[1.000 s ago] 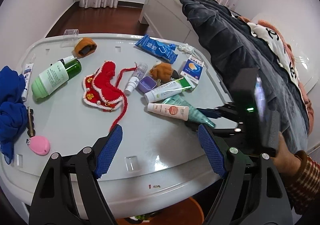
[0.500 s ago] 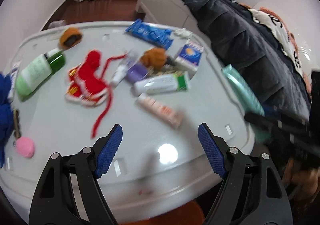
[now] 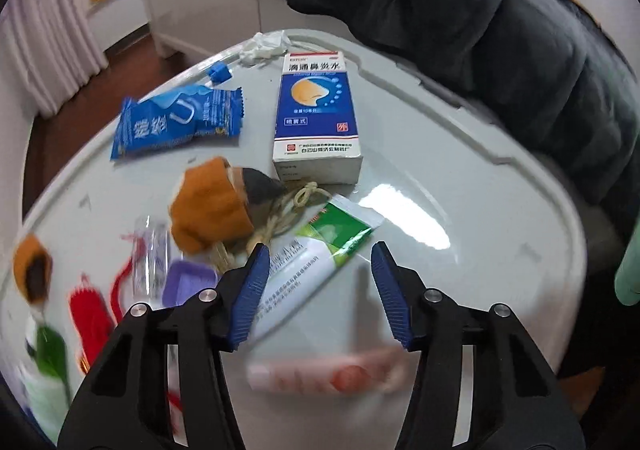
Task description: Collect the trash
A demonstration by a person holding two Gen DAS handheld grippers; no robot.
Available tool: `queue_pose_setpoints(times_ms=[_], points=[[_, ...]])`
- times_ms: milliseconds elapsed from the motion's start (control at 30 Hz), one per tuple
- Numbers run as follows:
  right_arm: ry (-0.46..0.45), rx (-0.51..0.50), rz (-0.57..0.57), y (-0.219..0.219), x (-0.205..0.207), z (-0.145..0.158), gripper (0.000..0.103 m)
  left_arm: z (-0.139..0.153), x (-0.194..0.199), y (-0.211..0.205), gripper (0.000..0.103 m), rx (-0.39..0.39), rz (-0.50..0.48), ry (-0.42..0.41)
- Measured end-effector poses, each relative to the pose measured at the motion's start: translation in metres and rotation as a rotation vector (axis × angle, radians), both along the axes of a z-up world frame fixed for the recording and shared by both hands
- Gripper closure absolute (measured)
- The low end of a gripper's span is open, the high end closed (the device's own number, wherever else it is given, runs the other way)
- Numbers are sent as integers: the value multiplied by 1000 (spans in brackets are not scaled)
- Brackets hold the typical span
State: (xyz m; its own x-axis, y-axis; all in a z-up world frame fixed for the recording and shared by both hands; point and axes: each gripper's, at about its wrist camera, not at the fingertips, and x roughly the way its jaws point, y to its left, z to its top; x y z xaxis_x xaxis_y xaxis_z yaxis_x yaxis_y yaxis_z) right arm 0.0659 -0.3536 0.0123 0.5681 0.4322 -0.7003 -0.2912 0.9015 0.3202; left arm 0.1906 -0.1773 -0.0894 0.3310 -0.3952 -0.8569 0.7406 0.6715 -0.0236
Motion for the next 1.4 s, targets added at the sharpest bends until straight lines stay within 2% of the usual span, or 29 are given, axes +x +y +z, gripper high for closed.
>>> queue_pose_setpoints(times_ms=[33, 67, 133, 233, 300, 367, 467, 500, 533, 567, 633, 800, 867, 1033, 1200, 1300, 1400], points=[[-1, 5, 3, -1, 1, 1, 69, -4, 4, -1, 63, 13, -15, 11], [-6, 12, 5, -2, 0, 2, 69, -8, 6, -1, 66, 36, -25, 14], [-18, 27, 4, -4, -2, 6, 69, -9, 11, 2, 67, 17, -54, 35], [-12, 34, -1, -7, -1, 6, 69, -10, 17, 8, 67, -16, -42, 73], [1, 62, -1, -8, 2, 2, 69, -11, 13, 7, 71, -5, -35, 48], [4, 73, -6, -9, 5, 1, 68, -12, 14, 10, 80, -14, 20, 45], [21, 76, 18, -4, 10, -2, 57, -12, 12, 11, 84, -12, 76, 37], [15, 62, 25, 1, 9, -2, 49, -11, 12, 13, 85, -18, 102, 48], [7, 40, 33, 6, 10, -3, 37, -10, 12, 14, 86, -22, 118, 55], [-1, 23, 60, 14, 10, -3, 33, -10, 11, 17, 86, -30, 138, 62], [-25, -7, 79, 25, 11, -4, 33, -9, 9, 23, 87, -46, 177, 67], [0, -52, 115, 39, 15, -16, 30, -4, 13, 31, 87, -71, 262, 79], [-10, -101, 138, 44, 13, -22, 26, 4, 10, 42, 87, -95, 292, 78], [-21, -229, 302, 73, -2, -41, 24, 34, -1, 69, 87, -170, 345, 35], [-85, -489, 448, 101, -13, -65, 22, 64, -27, 93, 87, -251, 371, 9], [-68, -516, 459, 104, -7, -74, 22, 77, -46, 102, 87, -286, 363, -13], [-96, -549, 529, 117, -4, -79, 21, 83, -59, 109, 87, -322, 352, -4]])
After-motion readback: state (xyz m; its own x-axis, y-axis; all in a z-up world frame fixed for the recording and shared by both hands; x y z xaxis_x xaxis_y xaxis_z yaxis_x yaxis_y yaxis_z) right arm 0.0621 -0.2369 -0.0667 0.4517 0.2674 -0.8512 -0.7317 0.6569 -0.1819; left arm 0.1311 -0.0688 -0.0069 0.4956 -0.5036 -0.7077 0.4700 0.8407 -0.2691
